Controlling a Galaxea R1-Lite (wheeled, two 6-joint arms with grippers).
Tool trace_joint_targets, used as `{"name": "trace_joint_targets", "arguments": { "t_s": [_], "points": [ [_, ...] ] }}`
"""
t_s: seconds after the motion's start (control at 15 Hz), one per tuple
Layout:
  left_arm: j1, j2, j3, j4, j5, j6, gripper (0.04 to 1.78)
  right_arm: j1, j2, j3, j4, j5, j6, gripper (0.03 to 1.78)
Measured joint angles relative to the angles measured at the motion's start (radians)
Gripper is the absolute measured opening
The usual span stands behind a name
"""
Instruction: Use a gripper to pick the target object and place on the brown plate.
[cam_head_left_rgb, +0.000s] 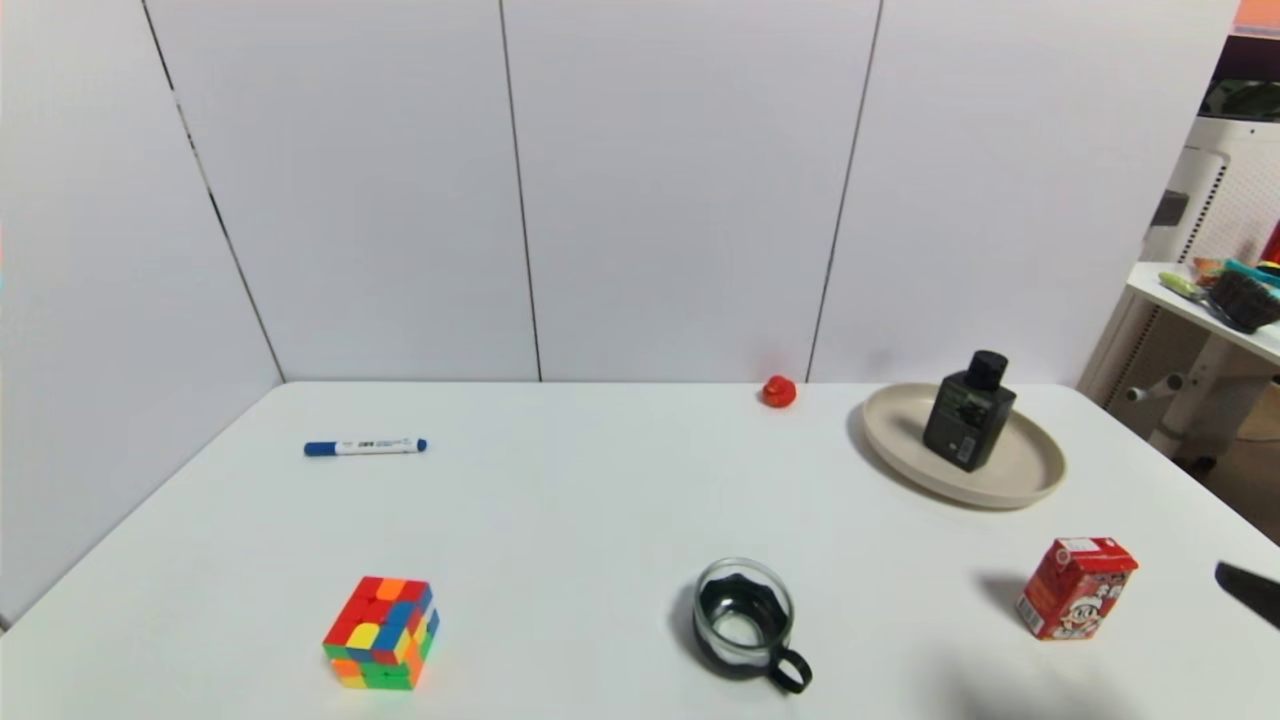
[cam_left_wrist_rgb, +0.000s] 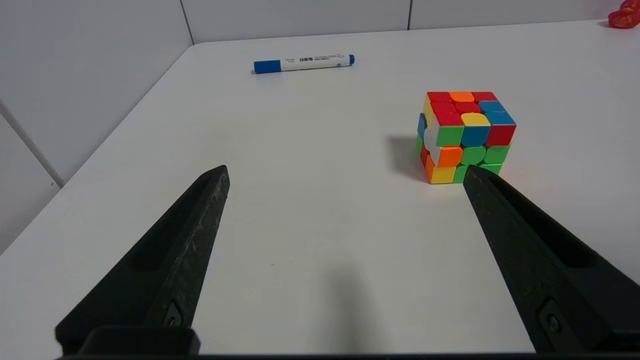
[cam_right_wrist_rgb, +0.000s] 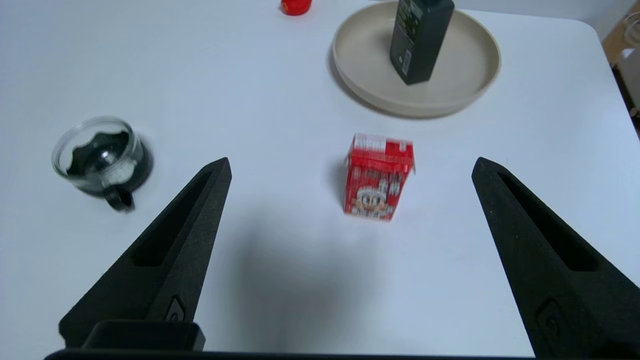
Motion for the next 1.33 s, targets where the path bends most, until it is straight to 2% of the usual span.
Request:
{"name": "trace_joint_targets", "arguments": {
  "t_s": [0.2, 0.33, 0.4, 0.6, 0.73, 1.0, 1.33],
  "points": [
    [0.0, 0.0, 0.0, 0.0, 0.001, 0.0, 1.69, 0.056, -0.268, 0.311, -0.178, -0.126, 0.025, 1.68],
    [0.0, 0.0, 0.0, 0.0, 0.001, 0.0, 1.69, 0.093, -0.37, 0.434, -0.304, -0.232, 0.036, 1.69],
    [0.0, 0.0, 0.0, 0.0, 0.001, 0.0, 1.69, 0.112, -0.424, 0.459, -0.308, -0.264, 0.031, 1.69],
    [0.0, 0.0, 0.0, 0.0, 0.0, 0.0, 1.69, 0.142, -0.592, 0.479, -0.226, -0.276, -0.002, 1.69],
    [0.0, 0.0, 0.0, 0.0, 0.001, 0.0, 1.69, 0.15, -0.66, 0.481, -0.136, -0.276, 0.014, 1.69],
    [0.0, 0.0, 0.0, -0.001, 0.001, 0.0, 1.69, 0.155, -0.704, 0.481, -0.124, -0.274, 0.084, 1.69],
    [0.0, 0.0, 0.0, 0.0, 0.0, 0.0, 1.69, 0.156, -0.71, 0.482, -0.124, -0.29, 0.095, 1.69]
  ]
}}
